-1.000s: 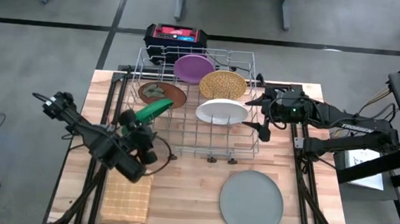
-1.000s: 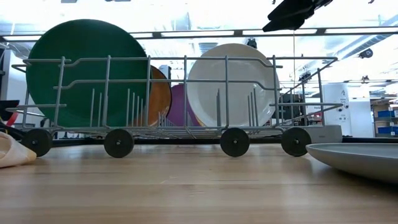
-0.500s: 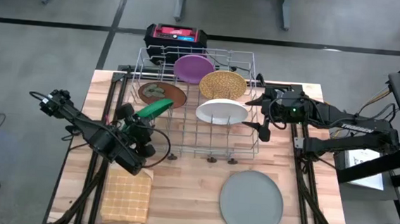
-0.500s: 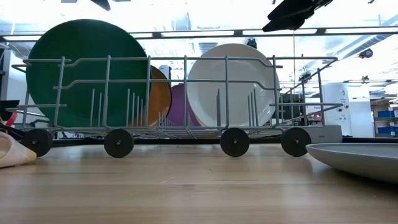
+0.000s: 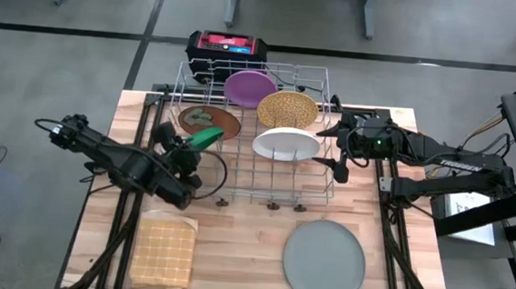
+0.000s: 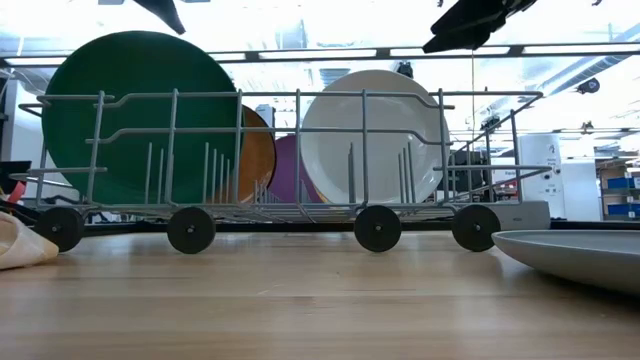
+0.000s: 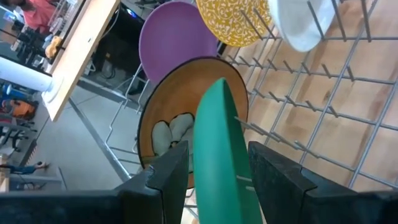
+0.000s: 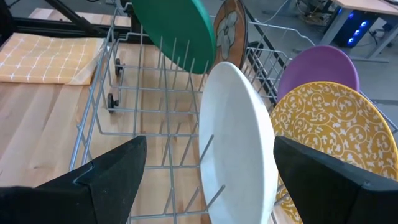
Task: Sort dishes
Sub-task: Put the grey plate into the dish rack
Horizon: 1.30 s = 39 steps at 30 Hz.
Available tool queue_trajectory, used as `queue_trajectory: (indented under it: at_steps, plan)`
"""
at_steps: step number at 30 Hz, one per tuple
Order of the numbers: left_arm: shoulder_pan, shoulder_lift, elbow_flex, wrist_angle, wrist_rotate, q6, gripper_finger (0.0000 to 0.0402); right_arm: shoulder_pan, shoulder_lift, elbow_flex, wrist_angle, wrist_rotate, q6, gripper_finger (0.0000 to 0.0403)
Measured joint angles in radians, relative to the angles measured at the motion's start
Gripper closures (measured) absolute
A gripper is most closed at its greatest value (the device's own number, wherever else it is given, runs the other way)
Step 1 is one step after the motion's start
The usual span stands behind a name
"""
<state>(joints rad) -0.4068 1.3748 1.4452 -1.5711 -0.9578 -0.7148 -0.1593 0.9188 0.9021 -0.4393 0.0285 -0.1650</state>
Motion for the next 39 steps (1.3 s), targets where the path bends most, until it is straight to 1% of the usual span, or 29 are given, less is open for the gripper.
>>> queue_trajectory:
  at_steps: [5, 12, 28, 31, 33, 36, 39]
  plan:
    - [0.013, -0.012, 0.000, 0.000, 0.006, 0.007, 0.0246, 0.000, 0.000, -0.005, 0.000, 0.000, 0.000, 0.0062]
    - [0.024, -0.016, 0.000, 0.000, 0.061, 0.027, 0.0246, 0.000, 0.000, -0.007, 0.001, 0.000, 0.001, 0.0062]
    - [0.044, -0.023, 0.000, 0.000, 0.052, 0.041, 0.0246, 0.000, 0.000, -0.007, 0.002, 0.000, 0.002, 0.0062]
    - [0.044, -0.023, 0.003, -0.001, 0.079, 0.042, 0.0246, 0.000, -0.001, -0.007, 0.002, 0.000, -0.001, 0.0062]
    - [0.044, -0.019, 0.033, 0.000, 0.117, 0.053, 0.0246, 0.000, -0.007, 0.000, -0.008, 0.019, -0.008, 0.0062]
    - [0.041, -0.014, 0.107, 0.000, 0.166, 0.084, 0.0246, 0.000, -0.026, 0.044, -0.029, 0.106, -0.009, 0.0062]
    - [0.041, -0.006, 0.198, 0.000, 0.183, 0.143, 0.0246, -0.001, -0.032, 0.093, -0.124, 0.122, 0.008, 0.0062]
